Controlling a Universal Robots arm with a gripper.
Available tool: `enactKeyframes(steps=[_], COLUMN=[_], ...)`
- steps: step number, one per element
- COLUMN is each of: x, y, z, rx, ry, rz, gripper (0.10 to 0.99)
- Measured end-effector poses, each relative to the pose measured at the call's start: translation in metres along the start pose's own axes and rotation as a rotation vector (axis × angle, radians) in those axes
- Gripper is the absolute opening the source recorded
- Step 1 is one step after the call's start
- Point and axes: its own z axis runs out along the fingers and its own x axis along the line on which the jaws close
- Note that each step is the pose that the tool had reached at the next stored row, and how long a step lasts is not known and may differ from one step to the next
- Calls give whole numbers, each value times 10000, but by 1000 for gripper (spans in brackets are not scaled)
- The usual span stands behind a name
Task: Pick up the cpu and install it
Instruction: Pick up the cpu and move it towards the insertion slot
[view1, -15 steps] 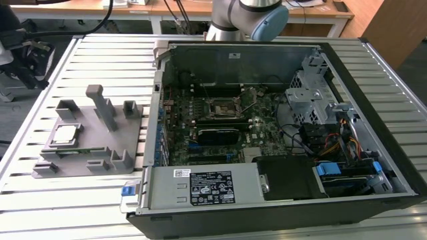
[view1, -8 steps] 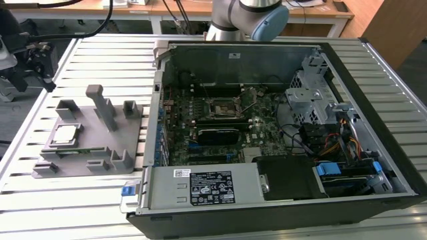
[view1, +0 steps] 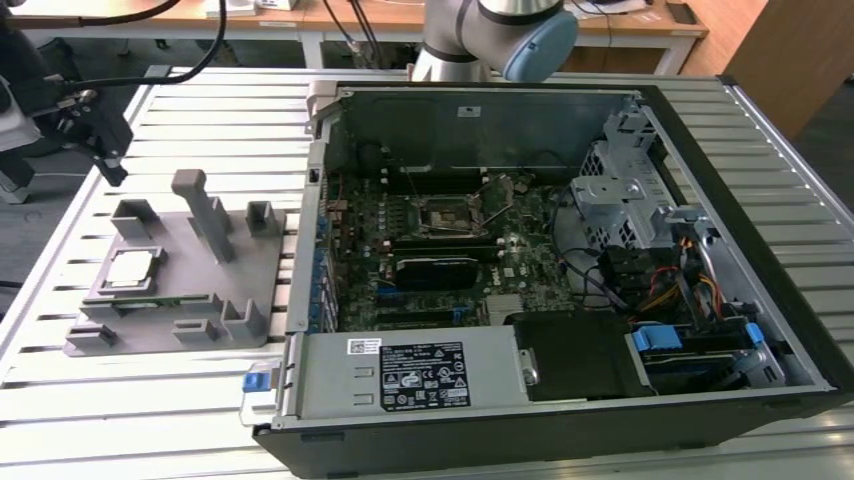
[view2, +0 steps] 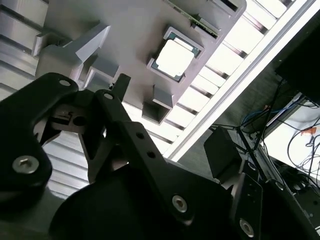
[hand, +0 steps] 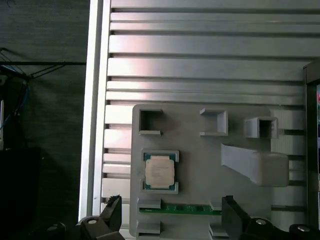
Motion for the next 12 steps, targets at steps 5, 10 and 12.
enactKeyframes(steps=[5, 10, 12], x=[-1, -2, 4], y=[-20, -50, -57], z=[38, 92, 116], rx=[3, 11, 14], ry=[41, 73, 71], rz=[-70, -271, -299], gripper=[984, 988, 988])
